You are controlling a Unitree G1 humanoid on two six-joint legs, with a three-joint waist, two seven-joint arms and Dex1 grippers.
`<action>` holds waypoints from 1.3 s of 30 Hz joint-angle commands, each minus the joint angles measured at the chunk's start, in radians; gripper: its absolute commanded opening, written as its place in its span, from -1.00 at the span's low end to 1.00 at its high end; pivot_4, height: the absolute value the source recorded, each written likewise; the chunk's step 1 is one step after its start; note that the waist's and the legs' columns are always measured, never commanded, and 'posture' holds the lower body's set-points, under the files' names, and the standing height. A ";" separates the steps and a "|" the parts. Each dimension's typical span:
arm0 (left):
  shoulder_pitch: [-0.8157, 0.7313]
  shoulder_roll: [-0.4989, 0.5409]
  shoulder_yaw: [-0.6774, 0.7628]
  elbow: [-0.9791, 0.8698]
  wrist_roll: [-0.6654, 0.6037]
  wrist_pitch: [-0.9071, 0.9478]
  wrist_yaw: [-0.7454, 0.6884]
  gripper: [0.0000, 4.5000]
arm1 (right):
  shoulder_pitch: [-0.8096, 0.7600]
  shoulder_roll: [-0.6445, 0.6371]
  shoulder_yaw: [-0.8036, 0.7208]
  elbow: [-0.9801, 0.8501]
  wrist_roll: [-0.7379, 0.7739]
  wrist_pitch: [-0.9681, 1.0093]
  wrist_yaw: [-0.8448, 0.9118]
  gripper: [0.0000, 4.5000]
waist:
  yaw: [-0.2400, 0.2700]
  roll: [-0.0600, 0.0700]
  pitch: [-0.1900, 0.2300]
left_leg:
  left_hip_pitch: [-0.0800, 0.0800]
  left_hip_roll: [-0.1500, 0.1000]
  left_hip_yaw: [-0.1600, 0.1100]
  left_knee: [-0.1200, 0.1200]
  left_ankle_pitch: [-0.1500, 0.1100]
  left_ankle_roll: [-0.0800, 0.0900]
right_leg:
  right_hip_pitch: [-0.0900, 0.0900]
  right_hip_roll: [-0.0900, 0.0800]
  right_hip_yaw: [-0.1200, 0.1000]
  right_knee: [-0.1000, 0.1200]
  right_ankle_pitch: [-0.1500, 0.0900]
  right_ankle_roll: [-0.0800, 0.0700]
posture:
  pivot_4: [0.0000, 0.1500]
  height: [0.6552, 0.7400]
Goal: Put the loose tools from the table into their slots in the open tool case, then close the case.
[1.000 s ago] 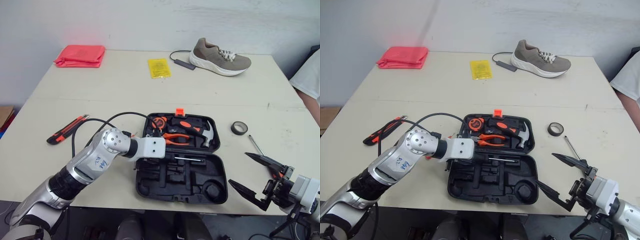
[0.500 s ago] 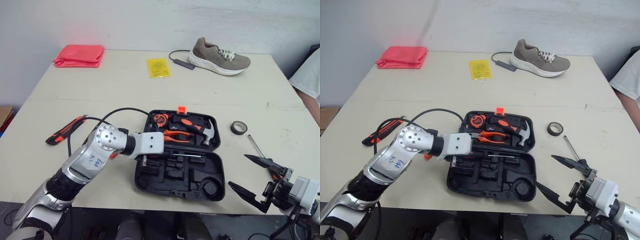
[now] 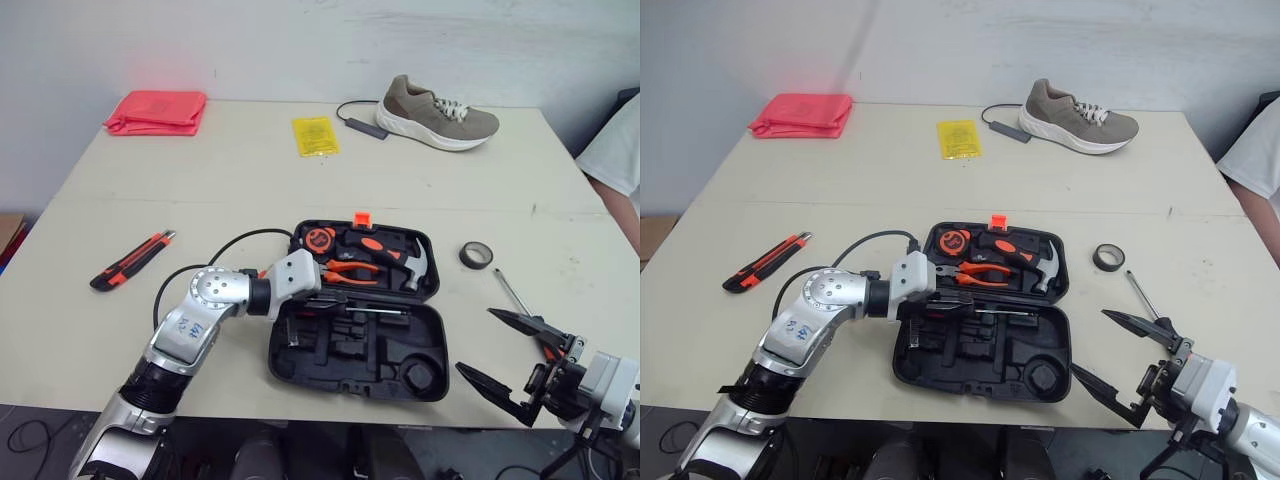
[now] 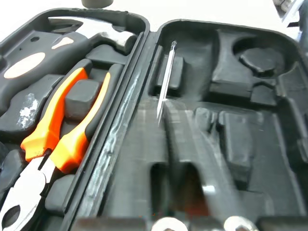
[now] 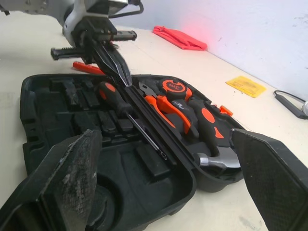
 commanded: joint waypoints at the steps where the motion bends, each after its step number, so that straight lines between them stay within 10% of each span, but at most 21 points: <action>1: -0.002 -0.015 -0.017 0.005 0.019 -0.031 0.017 -0.94 | 0.006 -0.005 -0.018 -0.041 0.011 0.007 -0.017 1.00 | 0.000 0.000 0.000 | 0.000 0.000 0.000 0.000 0.000 0.000 | 0.000 0.000 0.000 0.000 0.000 0.000 | 1.00 1.00; 30: -0.117 -0.042 -0.291 0.132 0.181 0.244 -0.007 -0.94 | 0.016 0.013 -0.013 -0.026 -0.003 -0.009 -0.029 1.00 | 0.025 0.003 -0.012 | 0.001 0.000 -0.003 0.000 -0.001 0.003 | 0.005 -0.002 -0.003 -0.005 0.000 0.001 | 1.00 1.00; 39: -0.021 -0.012 0.092 0.037 -0.148 -0.068 -0.178 -0.94 | 0.075 0.016 -0.158 -0.022 0.033 0.005 -0.083 1.00 | 0.020 0.007 -0.011 | -0.002 0.001 -0.003 -0.001 -0.002 0.004 | 0.002 -0.010 -0.004 -0.005 0.000 0.001 | 1.00 1.00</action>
